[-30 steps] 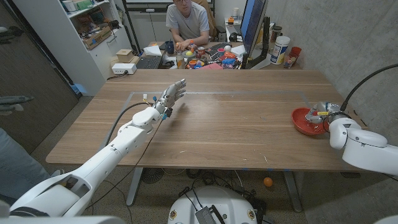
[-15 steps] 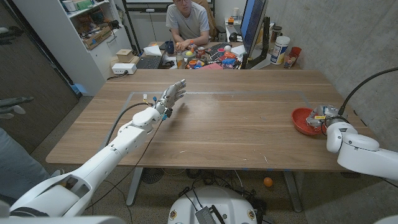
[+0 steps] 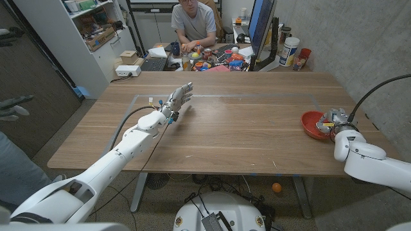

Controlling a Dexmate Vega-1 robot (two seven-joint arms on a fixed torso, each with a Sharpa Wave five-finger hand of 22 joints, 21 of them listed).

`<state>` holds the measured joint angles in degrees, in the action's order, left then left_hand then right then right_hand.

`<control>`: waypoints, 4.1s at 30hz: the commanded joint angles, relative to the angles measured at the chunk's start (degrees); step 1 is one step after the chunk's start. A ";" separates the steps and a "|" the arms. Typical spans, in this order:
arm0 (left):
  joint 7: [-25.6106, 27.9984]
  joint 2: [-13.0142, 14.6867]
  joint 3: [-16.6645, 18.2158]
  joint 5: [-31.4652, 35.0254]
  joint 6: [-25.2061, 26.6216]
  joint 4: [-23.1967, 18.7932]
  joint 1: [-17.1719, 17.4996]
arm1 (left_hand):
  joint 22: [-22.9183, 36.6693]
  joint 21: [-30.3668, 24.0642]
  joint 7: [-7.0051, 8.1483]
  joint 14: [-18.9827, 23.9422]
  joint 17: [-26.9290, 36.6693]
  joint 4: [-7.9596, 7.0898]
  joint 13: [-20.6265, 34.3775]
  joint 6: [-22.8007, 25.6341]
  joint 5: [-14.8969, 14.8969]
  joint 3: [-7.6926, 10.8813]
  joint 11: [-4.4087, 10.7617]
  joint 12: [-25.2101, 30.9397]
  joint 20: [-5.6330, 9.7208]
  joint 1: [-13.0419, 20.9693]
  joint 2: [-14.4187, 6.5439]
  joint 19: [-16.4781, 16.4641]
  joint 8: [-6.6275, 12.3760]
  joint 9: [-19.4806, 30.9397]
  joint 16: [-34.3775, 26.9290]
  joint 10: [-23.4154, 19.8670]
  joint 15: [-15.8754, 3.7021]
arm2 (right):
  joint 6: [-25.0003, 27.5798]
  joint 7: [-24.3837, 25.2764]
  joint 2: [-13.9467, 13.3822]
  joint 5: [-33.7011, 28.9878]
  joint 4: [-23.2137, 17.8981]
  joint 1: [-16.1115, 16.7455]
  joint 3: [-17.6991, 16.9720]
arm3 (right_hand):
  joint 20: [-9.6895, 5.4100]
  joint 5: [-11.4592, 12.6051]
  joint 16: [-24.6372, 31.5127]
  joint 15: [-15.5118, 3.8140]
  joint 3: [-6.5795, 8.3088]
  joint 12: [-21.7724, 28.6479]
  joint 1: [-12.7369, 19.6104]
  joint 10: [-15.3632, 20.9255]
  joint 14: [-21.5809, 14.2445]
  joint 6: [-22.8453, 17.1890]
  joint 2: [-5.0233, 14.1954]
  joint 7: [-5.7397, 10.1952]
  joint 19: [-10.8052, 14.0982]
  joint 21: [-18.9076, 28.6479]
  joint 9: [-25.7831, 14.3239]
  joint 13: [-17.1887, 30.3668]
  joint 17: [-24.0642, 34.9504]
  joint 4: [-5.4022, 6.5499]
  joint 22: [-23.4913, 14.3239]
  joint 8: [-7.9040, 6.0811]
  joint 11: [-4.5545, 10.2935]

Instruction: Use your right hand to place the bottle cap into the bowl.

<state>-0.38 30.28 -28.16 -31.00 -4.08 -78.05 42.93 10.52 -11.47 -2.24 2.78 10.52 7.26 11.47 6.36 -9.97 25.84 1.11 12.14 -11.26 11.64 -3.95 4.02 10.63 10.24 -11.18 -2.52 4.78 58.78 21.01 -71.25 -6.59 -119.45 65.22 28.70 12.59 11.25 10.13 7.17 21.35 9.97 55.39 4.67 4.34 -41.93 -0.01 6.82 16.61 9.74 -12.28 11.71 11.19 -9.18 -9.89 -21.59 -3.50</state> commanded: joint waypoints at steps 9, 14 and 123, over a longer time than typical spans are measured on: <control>0.02 -0.17 -0.11 0.03 0.25 0.22 -0.18 | 0.25 -0.16 0.08 -0.11 0.19 -0.09 0.14 0.40 0.09 0.31 0.09 0.18 -0.13 0.11 -0.42 0.63 0.24 0.19 0.24 -0.13 0.23 | -1.17 -0.51 1.32 -0.89 1.83 -1.70 1.55 | 0.05 0.20 1.05 0.02 0.14 0.81 0.11 -0.35 -0.56 -2.31 -0.68 2.38 -1.21 0.52 -3.74 -0.11 0.15 0.15 -0.06 0.96 0.04; -0.06 -0.20 -0.18 0.16 0.08 0.31 -0.28 | 0.25 -0.11 0.06 -0.10 0.19 -0.09 0.14 0.43 0.09 0.32 -0.03 0.17 -0.23 0.10 -0.42 0.80 0.26 0.19 0.23 -0.11 0.34 | -0.93 -3.01 0.59 -0.93 1.88 -3.09 2.41 | 0.04 0.16 1.56 0.01 -0.11 1.25 -1.12 0.27 -1.38 0.73 -1.24 3.20 -1.82 0.67 -3.19 -0.19 0.22 0.69 -0.11 2.78 -0.11; 3.15 3.82 3.36 2.00 -3.44 -4.77 3.22 | 0.22 -0.18 -0.20 -0.51 0.15 0.01 0.11 0.48 0.09 0.59 -0.50 0.33 1.98 0.02 -0.41 1.23 0.27 0.19 0.27 -0.67 -0.84 | -71.70 3.90 28.48 11.76 24.28 -5.05 -13.75 | -1.23 0.76 5.15 -0.11 -1.65 2.87 -13.99 16.30 -20.47 6.74 -0.74 1.71 13.37 4.53 1.19 -0.69 0.12 4.12 -0.23 10.88 -2.37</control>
<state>4.30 32.11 -26.13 -28.13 -6.44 -82.40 44.84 10.52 -11.47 -2.24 2.20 10.52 7.25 11.48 6.35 -9.97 25.83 0.91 12.14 -9.61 11.64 -3.95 5.26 10.63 10.24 -11.18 -2.73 4.20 -4.46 30.52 -48.54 0.59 -100.11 65.33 12.34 11.45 11.87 15.29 7.37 19.39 12.85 41.41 20.57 -15.59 -35.58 -1.26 8.60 28.86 13.76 -10.91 10.91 11.18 -5.14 -10.13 -10.92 -5.46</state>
